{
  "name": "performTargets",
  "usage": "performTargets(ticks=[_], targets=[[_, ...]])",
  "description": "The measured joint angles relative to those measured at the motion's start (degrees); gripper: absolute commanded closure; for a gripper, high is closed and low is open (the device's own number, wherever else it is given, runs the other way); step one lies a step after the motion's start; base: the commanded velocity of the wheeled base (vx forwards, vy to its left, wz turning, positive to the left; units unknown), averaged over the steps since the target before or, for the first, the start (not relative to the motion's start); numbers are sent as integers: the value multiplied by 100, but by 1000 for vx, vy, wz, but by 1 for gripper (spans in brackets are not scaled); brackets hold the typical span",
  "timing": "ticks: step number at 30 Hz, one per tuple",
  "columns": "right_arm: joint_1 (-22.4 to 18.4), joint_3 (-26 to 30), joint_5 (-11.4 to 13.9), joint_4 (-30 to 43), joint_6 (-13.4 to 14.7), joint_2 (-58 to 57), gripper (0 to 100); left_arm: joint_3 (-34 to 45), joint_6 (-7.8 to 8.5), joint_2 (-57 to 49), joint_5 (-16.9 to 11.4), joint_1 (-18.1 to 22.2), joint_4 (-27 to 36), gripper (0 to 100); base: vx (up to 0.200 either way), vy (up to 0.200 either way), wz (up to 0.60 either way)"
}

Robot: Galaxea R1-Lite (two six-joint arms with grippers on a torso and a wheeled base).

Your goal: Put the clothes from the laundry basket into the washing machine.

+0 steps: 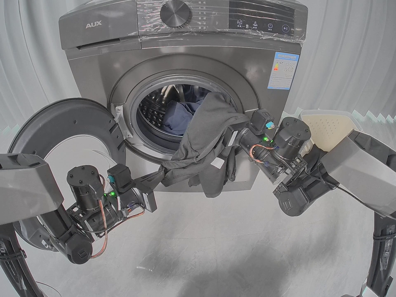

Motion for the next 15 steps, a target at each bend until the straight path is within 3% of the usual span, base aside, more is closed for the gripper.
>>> performTargets(ticks=[15], targets=[[16,71,-7,4,15,-135,100,461,16,52,41,107,1,0,0,0,0]])
